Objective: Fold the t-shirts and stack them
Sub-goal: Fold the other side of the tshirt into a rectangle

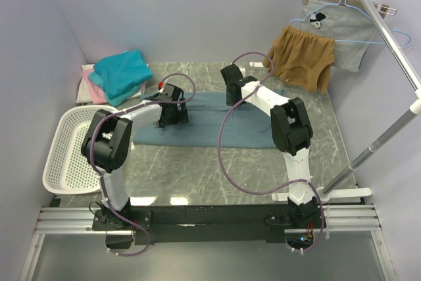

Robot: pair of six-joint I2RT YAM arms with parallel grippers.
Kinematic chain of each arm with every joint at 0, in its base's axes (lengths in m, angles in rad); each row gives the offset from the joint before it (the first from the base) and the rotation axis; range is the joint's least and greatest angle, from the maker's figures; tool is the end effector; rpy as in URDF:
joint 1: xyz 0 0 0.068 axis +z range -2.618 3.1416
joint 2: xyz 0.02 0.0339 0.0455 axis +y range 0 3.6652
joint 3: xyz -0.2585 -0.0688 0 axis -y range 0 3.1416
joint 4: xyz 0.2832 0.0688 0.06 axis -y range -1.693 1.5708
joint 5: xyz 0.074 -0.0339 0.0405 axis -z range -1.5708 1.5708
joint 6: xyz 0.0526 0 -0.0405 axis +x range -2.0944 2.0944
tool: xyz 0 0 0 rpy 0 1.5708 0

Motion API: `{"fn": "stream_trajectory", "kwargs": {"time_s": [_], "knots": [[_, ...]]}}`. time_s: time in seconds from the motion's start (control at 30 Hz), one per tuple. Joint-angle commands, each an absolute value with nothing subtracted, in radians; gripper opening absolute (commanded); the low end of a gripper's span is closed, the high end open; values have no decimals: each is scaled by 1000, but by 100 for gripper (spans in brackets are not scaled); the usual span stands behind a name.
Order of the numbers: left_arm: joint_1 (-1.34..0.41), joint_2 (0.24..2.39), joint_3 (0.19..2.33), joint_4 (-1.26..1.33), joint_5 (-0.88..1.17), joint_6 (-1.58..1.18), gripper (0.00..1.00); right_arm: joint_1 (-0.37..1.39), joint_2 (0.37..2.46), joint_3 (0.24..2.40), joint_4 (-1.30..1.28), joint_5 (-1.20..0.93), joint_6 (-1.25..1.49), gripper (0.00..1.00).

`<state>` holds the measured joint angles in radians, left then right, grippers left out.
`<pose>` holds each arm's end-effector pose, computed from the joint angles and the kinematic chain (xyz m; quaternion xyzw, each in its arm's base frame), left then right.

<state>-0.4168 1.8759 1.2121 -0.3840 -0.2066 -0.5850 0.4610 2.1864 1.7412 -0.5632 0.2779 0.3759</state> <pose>0.3887 -0.1603 0.1241 -0.1073 0.9552 -0.0361 0.2734 0.4696 0.2171 0.1513 -0.0021 0.9522 -0.0099 0.3052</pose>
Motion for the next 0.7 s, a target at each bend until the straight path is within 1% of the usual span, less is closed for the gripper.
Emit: {"fn": "stream_trajectory", "kwargs": {"time_s": [0.0,0.07,0.23,0.33,0.37,0.4,0.43,0.47,0.53,0.57,0.67], "knots": [[-422,1885,1232,-382,-192,-575,99,477,2163,1763,-551,259,368,2],[-420,1882,1230,-379,-193,-575,99,483,2154,1752,-528,236,361,0],[-422,1882,1232,-382,-198,-575,99,483,2128,1715,-466,184,342,0],[-422,1882,1229,-380,-199,-577,99,483,2169,1770,-524,218,342,9],[-422,1882,1229,-380,-198,-577,99,483,2184,1787,-538,227,345,30],[-422,1884,1229,-380,-199,-577,99,483,2189,1792,-545,257,354,42],[-422,1884,1229,-382,-199,-577,99,483,2187,1792,-549,276,356,47],[-422,1882,1229,-382,-204,-577,99,482,2171,1767,-534,302,357,54],[-422,1875,1227,-383,-212,-578,99,476,2139,1731,-512,362,370,64],[-422,1870,1224,-382,-216,-575,99,472,2099,1686,-483,376,371,70],[-422,1855,1220,-365,-219,-575,99,454,2024,1609,-440,399,370,74]]}}
